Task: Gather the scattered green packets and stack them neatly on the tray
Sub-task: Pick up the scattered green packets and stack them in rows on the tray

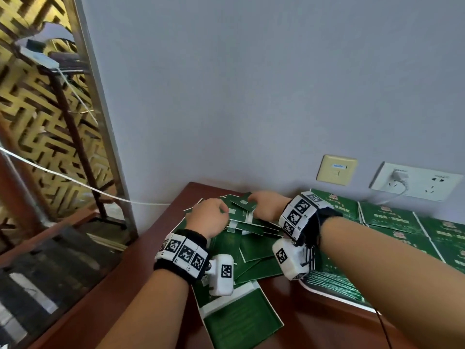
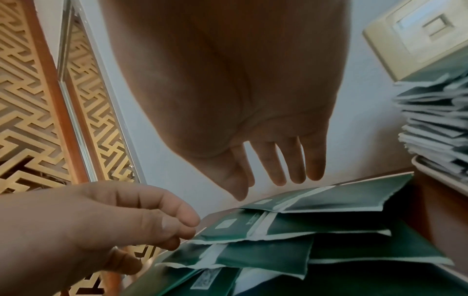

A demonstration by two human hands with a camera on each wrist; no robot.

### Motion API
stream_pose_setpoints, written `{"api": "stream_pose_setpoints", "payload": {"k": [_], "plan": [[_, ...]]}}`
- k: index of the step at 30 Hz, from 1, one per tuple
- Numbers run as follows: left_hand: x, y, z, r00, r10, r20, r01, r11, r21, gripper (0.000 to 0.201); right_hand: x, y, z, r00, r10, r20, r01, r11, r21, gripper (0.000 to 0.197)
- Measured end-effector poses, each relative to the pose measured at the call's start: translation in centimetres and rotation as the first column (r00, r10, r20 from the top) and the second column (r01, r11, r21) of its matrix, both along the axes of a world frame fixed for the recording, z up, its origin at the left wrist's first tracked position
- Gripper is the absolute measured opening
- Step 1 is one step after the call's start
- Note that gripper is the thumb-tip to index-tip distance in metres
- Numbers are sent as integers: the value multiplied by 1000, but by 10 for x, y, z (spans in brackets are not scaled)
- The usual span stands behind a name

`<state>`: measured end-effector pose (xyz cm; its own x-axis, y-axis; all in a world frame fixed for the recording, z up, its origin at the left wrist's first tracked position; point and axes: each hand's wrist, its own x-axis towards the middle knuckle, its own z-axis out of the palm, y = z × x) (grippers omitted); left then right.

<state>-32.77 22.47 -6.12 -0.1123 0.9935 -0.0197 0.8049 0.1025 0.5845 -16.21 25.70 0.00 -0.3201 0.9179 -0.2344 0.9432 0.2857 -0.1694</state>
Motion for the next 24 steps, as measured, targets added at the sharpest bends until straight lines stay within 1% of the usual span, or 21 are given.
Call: {"api": "stream_pose_setpoints", "payload": {"k": [3,6,10,14,17,18,20,22,24], "plan": [[-3,2,-7,999,-21,43,22,999,-26,9,-5,1,-7,999,14,35,-12,999,-38,55],[-1,3,-10,998,-20,53,21,999,-25,9,-7,-1,-11,996,52,77,-46,996,-79,52],[4,3,-7,995,-44,94,46,999,-12,10,-10,-4,-13,994,73,76,-66,994,-87,53],[4,2,-8,989,-27,145,27,1000,0,11,-10,-9,-10,994,105,39,-101,990,-95,49],[4,2,-10,979,-11,204,6,1000,21,8,-9,-13,-9,993,116,4,-115,989,-96,51],[5,1,-8,974,-2,228,-7,999,41,6,-9,-15,-9,993,118,-15,-119,988,-98,51],[6,-2,-4,965,4,262,-31,995,98,10,-8,-17,-9,990,129,-61,-136,984,-117,51],[7,-6,3,960,15,281,-60,986,155,7,-8,-19,-9,985,145,-96,-157,978,-139,52],[8,-11,9,952,42,304,-104,976,192,12,-8,-21,-10,980,161,-117,-177,974,-140,49]]}}
